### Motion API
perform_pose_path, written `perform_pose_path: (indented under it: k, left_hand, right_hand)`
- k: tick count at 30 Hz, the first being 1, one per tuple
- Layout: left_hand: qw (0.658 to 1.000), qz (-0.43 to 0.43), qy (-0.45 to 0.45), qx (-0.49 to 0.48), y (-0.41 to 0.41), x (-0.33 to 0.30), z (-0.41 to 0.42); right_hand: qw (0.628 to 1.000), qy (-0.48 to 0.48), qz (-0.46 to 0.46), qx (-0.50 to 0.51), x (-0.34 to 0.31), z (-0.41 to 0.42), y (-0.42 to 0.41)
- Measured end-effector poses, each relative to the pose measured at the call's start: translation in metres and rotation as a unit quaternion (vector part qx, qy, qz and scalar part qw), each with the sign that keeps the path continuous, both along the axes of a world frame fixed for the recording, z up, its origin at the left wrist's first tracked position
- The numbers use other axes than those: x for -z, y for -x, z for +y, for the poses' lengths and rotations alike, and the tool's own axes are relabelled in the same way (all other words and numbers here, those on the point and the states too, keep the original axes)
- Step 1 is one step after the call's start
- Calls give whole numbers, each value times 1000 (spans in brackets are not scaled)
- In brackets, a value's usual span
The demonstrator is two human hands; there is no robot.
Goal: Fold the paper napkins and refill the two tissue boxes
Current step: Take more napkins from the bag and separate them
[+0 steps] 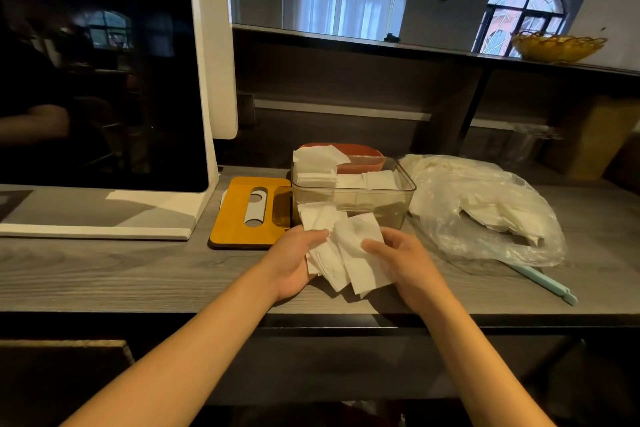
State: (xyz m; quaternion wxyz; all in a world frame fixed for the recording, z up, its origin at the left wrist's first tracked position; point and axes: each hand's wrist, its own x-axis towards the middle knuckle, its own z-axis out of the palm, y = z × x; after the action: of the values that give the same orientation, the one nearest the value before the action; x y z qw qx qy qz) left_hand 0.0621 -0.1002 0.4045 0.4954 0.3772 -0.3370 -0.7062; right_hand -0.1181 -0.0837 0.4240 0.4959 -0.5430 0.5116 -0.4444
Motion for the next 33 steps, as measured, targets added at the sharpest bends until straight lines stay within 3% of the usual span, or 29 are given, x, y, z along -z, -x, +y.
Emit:
perform_pose_path:
  k: [3,7,13,17,23,25,29,33]
  left_hand:
    - [1000,-1,-9,-26,0,0,0]
    - [999,0,-9,-31,1,1,0]
    - [998,44,-35,-22,0,-4,3]
    - [997,66,-38,-7,1,-9,7]
    - [998,14,16,61,3,-9,11]
    - [998,-26,32,43,4,-5,10]
    - [997,-71,38,3,7,-2,6]
    - [994,-97,41,5,9,-4,6]
  right_hand:
    - [998,-44,-14,47,5,-1,2]
    - [995,-76,-68,15,4,-1,3]
    - [993,-6,-62,102,-8,-5,20]
    - [995,36,-97,10,-38,-8,29]
    - [998,-22,42,-39,-35,-34,13]
    - [997,-36,51,-41,-28,-37,10]
    - [998,-52,-16,-34,-22,-37,12]
    - [989,-33,-138,45,-22,-36,19]
